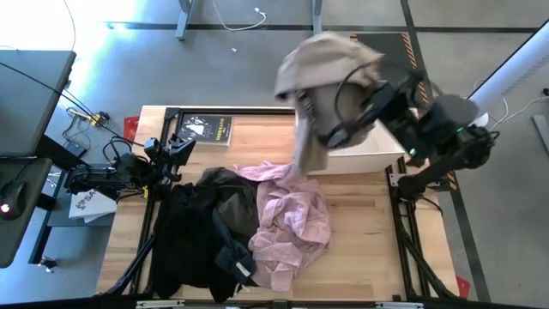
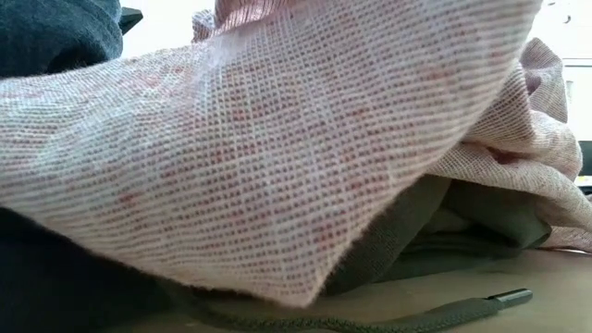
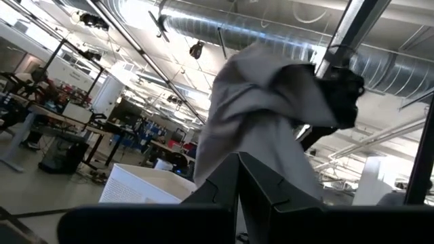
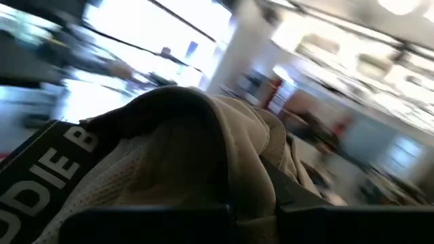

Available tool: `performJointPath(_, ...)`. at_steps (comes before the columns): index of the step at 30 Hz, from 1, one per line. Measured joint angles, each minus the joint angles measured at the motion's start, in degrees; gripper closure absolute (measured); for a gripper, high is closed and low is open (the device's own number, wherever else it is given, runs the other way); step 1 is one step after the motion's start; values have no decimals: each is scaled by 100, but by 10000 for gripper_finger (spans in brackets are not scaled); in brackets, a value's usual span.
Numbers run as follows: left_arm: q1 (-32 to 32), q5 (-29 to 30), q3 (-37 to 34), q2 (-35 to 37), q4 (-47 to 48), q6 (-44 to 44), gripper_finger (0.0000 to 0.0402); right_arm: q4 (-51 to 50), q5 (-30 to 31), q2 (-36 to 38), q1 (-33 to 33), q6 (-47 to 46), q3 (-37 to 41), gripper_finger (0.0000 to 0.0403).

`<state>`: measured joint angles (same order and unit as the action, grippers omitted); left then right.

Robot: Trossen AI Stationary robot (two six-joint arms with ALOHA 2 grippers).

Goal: Sort clothes
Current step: Put the brown shorts into the white bin

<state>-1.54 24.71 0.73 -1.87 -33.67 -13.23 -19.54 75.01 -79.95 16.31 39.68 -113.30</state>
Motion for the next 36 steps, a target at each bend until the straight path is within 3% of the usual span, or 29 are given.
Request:
performJointPath(5, 0, -2, 0, 0, 4, -3, 394, -1040, 752, 421, -707, -457, 169, 398)
performJointPath(8, 0, -2, 0, 0, 25, -7, 394, -2463, 667, 610, -1280, -1673, 251, 398)
performJointPath(12, 0, 11, 0, -1, 77, -9, 394, -4528, -374, 714, -2168, -3926, 251, 398)
performJointPath(16, 0, 80, 0, 0, 96, -8, 394, -5720, -1597, 514, -3048, -5023, 256, 394)
performJointPath(20, 0, 91, 0, 0, 98, -8, 394, -5951, -2670, 104, -3604, -5011, 258, 388)
performJointPath(25, 0, 94, 0, 0, 98, -8, 394, -5994, -3841, -608, -3798, -4724, 259, 398)
performJointPath(36, -2, -25, 0, 0, 107, -17, 394, -6555, -4971, -1772, -4230, -4202, 260, 398)
